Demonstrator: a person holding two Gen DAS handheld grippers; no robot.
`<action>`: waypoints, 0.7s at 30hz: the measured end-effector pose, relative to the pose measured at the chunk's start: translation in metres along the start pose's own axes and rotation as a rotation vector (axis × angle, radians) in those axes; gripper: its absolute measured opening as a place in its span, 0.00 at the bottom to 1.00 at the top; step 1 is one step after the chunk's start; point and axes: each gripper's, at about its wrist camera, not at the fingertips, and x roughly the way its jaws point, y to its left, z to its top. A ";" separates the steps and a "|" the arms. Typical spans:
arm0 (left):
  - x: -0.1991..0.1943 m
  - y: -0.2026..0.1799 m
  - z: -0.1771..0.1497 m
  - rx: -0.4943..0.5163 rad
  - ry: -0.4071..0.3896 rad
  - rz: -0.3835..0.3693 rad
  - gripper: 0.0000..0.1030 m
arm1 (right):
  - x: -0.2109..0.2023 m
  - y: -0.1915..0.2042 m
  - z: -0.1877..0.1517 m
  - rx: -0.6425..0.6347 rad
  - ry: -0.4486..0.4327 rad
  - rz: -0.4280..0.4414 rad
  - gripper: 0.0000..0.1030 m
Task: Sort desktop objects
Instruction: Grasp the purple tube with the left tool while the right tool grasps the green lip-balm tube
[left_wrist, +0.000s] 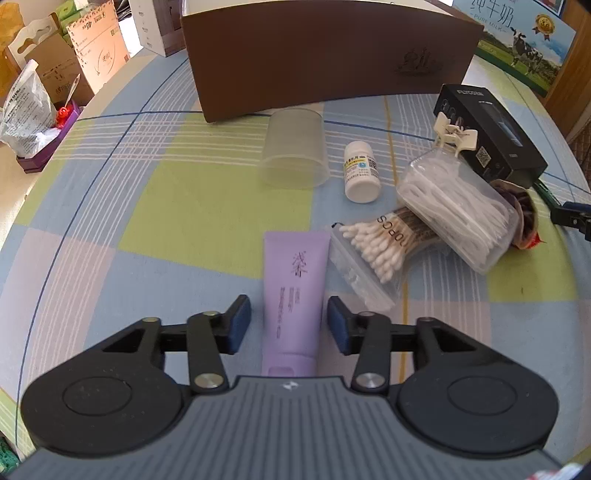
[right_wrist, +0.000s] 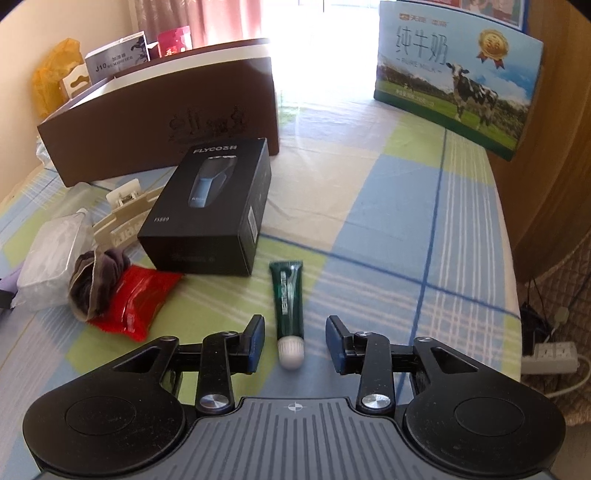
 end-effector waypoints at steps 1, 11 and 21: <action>0.001 0.000 0.001 -0.002 -0.003 0.001 0.43 | 0.002 0.001 0.001 -0.006 -0.003 -0.001 0.33; -0.003 -0.008 -0.004 0.005 -0.023 0.009 0.29 | 0.008 0.006 0.004 -0.057 -0.006 -0.008 0.23; -0.010 -0.014 -0.011 -0.004 0.002 0.001 0.28 | -0.001 0.011 -0.003 -0.033 0.032 -0.014 0.13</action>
